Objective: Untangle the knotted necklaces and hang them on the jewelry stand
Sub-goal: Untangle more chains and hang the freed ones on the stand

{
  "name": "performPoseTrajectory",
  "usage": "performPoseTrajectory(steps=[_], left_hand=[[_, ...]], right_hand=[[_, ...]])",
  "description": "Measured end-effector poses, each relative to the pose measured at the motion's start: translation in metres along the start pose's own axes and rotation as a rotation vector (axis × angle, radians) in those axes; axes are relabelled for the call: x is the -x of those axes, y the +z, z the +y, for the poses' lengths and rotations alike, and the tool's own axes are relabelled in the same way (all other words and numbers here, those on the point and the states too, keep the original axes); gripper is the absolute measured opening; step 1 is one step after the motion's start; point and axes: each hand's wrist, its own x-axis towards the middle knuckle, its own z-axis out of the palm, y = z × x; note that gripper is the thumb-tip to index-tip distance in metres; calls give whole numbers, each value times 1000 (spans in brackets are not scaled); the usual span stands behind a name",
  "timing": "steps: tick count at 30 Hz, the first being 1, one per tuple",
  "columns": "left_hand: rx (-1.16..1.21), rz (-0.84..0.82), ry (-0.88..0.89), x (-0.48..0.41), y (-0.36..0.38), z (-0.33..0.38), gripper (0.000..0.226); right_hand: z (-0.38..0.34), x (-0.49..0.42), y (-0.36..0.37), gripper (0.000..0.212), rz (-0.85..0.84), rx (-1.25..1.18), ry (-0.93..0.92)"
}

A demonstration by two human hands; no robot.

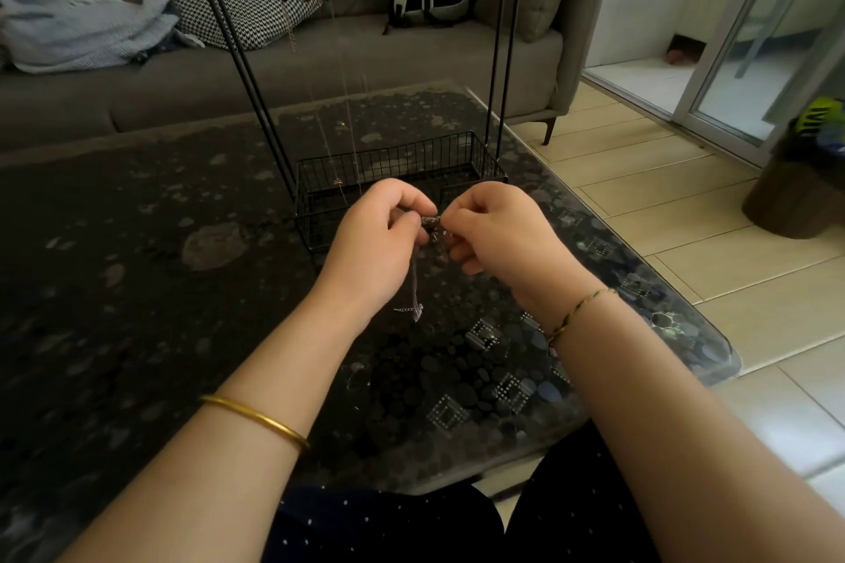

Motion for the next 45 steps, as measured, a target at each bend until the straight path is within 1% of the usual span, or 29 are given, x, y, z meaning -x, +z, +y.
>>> performPoseTrajectory(steps=[2, 4, 9, 11, 15, 19, 23, 27, 29, 30, 33, 35, 39, 41, 42, 43, 45], left_hand=[[-2, -19, 7, 0, 0, 0, 27], [-2, -19, 21, 0, 0, 0, 20], [-157, 32, 116, -1, 0, -3, 9], [-176, 57, 136, -2, 0, -3, 6], [-163, 117, 141, -2, 1, 0, 9], [-98, 145, 123, -1, 2, 1, 10], [10, 144, 43, -1, 2, 3, 10], [238, 103, -151, -3, 3, 4, 13], [299, 67, -209, -3, 2, 5, 12], [258, 63, -192, -3, 2, 5, 12], [30, 64, 2, -3, 1, 1, 14], [-59, 44, 112, -3, 0, 0, 20], [-193, 72, 236, -2, 0, -2, 15], [-202, 107, 245, -2, 0, 0, 10], [-170, 123, 224, -2, 0, 1, 8], [-110, 135, 184, -3, 0, 1, 8], [56, 128, 46, -4, -1, 3, 9]], right_hand=[[0, 1, -1, 15, -23, -57, 32], [-1, 2, -2, 14, -45, -95, 46], [-1, 4, -2, 13, -53, -116, 28], [-2, 4, -3, 12, -52, -119, 22], [-3, 5, -3, 10, -64, -78, -2], [-3, 4, -2, 8, -85, -25, -28], [-5, 5, -3, 8, -100, -6, -44], [-6, 6, -4, 8, -27, -11, -70], [-5, 6, -3, 10, -9, -36, -58], [-5, 6, -3, 11, -14, -58, -45], [-5, 6, -2, 18, -44, -136, -8], [-5, 6, -3, 18, -55, -177, 13], [-4, 7, -7, 18, -56, -239, 29], [-5, 7, -8, 14, -49, -230, 26], [-5, 7, -8, 12, -46, -222, 21], [-5, 7, -9, 12, -49, -216, 14], [-6, 8, -9, 14, -71, -206, 1]])
